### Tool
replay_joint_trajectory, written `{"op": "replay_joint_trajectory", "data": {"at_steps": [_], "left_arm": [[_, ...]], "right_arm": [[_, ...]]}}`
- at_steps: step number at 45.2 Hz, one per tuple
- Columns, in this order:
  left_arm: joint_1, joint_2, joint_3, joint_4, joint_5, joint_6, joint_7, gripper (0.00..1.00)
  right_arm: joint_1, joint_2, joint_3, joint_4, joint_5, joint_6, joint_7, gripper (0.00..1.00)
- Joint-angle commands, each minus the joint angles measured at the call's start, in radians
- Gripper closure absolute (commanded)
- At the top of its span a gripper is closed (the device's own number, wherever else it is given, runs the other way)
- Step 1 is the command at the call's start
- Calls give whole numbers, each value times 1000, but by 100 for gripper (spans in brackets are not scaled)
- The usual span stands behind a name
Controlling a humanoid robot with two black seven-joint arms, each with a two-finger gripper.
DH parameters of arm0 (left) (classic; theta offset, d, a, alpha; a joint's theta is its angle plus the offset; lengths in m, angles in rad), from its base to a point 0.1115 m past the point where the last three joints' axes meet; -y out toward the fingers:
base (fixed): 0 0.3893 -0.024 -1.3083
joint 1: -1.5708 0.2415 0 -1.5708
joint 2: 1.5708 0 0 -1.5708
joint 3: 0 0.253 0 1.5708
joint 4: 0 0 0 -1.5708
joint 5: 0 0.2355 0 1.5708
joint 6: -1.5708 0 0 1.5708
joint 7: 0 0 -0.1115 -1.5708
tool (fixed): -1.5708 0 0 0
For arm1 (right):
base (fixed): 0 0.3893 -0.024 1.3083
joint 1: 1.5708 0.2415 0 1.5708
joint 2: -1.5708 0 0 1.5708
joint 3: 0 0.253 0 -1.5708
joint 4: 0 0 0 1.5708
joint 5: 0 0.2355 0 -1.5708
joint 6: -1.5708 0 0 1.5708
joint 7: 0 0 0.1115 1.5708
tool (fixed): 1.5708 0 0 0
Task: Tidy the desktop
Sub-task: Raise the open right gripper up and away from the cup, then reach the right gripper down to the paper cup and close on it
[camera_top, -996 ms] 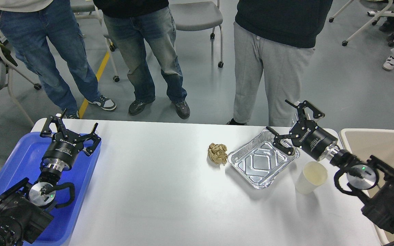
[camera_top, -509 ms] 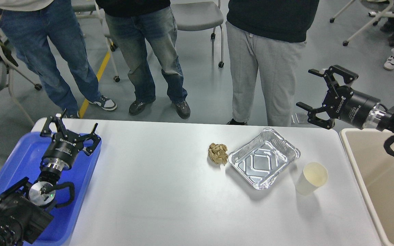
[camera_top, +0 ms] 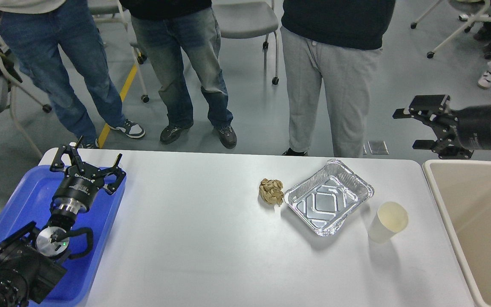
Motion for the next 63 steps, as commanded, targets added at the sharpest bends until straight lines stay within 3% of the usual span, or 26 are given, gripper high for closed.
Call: {"op": "replay_joint_trajectory", "data": {"at_steps": [1,12,42,63], "left_arm": [[0,0,0,0,0,0,0,0],[0,0,0,0,0,0,0,0],[0,0,0,0,0,0,0,0],[0,0,0,0,0,0,0,0]], "right_arm": [[82,-28,-215,152,-309,-94,0,0],[69,32,-373,190,-452,-220,4,0],[-125,162,-382,23,-493,-364,15,0],[-205,230,-419,-63,-492,-498,64,1]]}}
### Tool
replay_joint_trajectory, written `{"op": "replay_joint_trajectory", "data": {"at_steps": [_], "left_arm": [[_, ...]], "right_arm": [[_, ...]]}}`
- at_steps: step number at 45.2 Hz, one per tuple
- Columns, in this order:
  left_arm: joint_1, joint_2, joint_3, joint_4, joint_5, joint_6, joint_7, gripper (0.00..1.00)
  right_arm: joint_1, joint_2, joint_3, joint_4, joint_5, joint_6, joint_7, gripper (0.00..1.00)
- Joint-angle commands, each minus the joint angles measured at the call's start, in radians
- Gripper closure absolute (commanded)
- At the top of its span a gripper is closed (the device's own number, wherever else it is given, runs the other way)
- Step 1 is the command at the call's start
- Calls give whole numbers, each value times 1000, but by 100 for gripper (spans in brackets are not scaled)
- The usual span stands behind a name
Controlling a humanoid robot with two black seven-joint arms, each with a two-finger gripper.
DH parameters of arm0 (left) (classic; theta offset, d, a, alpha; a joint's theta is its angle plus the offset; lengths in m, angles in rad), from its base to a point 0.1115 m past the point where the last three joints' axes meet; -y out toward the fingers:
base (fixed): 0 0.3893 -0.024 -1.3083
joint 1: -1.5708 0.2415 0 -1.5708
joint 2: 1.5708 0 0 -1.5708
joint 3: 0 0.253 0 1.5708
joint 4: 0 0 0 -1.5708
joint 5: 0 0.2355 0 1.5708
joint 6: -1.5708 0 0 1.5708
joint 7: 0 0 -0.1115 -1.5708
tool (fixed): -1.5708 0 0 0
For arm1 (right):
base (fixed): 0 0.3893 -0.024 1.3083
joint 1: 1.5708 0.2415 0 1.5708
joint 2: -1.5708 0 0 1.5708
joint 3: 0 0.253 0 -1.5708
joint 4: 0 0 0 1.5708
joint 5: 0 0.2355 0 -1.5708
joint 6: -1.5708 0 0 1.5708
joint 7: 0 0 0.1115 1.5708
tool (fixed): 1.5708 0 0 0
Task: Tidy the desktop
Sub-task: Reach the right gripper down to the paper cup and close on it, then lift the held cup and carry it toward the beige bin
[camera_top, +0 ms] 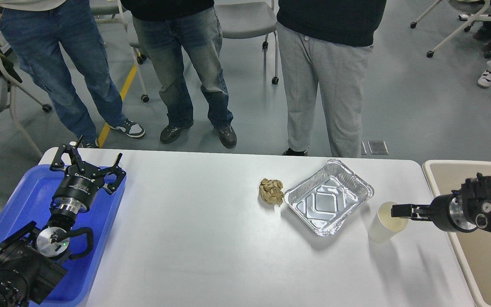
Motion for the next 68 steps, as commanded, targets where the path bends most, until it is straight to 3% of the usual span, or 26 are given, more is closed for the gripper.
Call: {"op": "replay_joint_trajectory", "data": {"at_steps": [1,5,11,22,24,26,27,54,61,68], "left_arm": [[0,0,0,0,0,0,0,0],[0,0,0,0,0,0,0,0],[0,0,0,0,0,0,0,0],[0,0,0,-1,0,0,0,0],[0,0,0,-1,0,0,0,0],[0,0,0,0,0,0,0,0],[0,0,0,0,0,0,0,0],[0,0,0,-1,0,0,0,0],[0,0,0,0,0,0,0,0],[0,0,0,-1,0,0,0,0]], "right_arm": [[-45,37,-10,-48,0,-70,21,1],[-52,44,-10,-57,0,-83,32,4],[-56,50,-13,-58,0,-86,40,28],[-56,50,-39,-58,-1,-86,41,42],[-58,52,-41,-58,-1,-84,41,58],[-58,55,-41,-58,-1,-86,41,92],[-58,55,-43,-58,-1,-86,41,100],[-6,21,-85,-31,3,-78,61,100],[74,-60,-92,52,9,-60,61,100],[212,-183,-92,156,14,43,60,100]]}}
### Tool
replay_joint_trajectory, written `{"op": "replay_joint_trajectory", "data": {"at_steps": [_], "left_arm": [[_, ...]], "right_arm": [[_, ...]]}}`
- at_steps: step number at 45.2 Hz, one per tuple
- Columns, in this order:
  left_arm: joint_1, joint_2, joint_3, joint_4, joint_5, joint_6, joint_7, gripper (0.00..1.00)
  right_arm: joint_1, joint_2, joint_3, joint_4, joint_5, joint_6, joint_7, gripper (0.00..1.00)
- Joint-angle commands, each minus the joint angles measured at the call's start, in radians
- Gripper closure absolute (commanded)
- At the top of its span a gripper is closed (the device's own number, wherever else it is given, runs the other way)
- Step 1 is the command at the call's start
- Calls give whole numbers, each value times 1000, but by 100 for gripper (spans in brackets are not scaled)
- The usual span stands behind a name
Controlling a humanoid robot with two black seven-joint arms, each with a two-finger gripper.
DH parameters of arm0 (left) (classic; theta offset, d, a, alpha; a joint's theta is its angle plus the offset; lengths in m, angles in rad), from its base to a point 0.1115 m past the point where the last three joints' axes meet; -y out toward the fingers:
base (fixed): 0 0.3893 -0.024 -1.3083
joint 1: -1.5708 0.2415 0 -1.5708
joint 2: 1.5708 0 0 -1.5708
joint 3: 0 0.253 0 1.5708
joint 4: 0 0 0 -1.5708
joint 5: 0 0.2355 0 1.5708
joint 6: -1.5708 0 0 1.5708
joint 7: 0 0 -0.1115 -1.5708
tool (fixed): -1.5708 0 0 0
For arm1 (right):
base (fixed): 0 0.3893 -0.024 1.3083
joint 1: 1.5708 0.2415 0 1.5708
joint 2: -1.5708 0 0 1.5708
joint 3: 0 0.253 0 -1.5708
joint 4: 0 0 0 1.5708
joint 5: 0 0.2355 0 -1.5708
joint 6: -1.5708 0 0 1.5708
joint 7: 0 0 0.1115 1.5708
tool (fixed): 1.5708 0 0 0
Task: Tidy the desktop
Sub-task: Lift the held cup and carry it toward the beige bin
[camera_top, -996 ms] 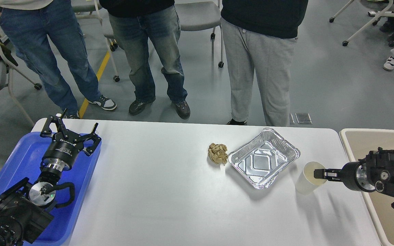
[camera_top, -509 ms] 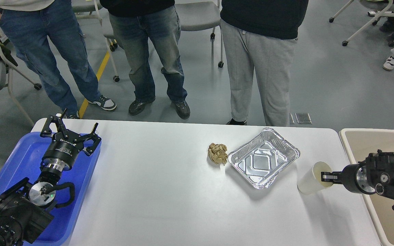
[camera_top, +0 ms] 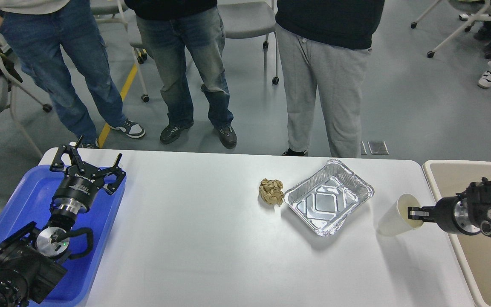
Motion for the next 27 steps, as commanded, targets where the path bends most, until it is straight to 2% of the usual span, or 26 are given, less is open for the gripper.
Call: {"op": "replay_joint_trajectory", "data": {"at_steps": [1,9,17,27], "left_arm": [[0,0,0,0,0,0,0,0],[0,0,0,0,0,0,0,0],[0,0,0,0,0,0,0,0],[0,0,0,0,0,0,0,0]], "right_arm": [[166,-150,-5,125,6,104,1,100],[332,-269,-2,156,6,282,-8,100],[451,-355,-2,156,4,416,-13,100],[505,-421,9,130,9,480,-16,100]]}}
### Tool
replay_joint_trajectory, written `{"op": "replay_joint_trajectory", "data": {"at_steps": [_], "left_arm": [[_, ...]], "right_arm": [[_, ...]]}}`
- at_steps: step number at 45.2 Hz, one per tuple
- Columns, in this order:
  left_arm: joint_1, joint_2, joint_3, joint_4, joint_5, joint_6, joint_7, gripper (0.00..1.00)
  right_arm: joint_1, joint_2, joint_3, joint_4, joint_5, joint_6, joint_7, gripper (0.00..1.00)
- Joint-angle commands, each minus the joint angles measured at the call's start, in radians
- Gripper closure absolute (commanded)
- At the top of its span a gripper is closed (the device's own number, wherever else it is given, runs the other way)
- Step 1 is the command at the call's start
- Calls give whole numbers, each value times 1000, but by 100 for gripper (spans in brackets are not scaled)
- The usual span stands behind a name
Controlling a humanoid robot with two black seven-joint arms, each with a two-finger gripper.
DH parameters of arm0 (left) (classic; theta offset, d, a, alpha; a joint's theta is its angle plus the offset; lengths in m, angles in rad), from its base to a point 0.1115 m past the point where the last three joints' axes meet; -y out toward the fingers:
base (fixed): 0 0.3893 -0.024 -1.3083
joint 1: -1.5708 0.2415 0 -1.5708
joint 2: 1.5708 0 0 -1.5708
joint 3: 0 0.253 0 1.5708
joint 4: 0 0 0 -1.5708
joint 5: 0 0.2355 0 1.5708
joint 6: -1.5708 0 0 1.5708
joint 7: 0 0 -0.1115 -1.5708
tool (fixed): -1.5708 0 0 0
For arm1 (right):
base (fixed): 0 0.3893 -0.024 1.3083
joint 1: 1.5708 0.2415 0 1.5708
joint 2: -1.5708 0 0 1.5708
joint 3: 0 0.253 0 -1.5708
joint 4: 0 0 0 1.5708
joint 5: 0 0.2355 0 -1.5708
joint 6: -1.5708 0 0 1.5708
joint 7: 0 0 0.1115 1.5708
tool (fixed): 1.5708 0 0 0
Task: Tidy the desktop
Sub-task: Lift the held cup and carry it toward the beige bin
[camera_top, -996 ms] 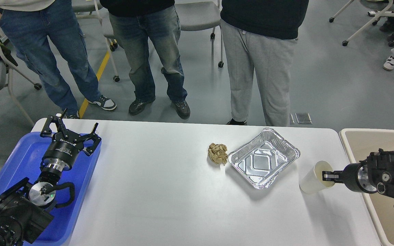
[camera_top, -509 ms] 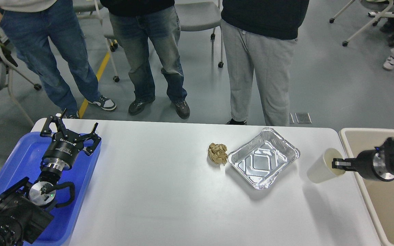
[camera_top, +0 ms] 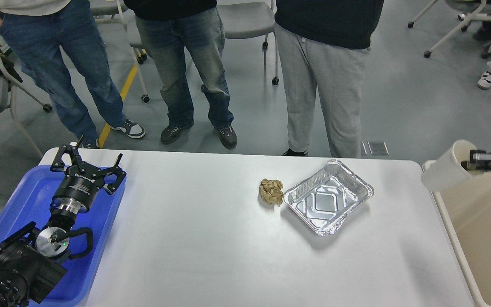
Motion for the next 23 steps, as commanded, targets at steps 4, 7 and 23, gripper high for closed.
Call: {"op": "replay_joint_trajectory", "data": {"at_steps": [4,7,23], "left_arm": [[0,0,0,0,0,0,0,0],[0,0,0,0,0,0,0,0],[0,0,0,0,0,0,0,0]], "right_arm": [[86,-80,13,-71,40,70,-8,100],[67,-69,9,-147,121,10,-10,100],[-207,62,12,-497,721,-397,-10,100]]}}
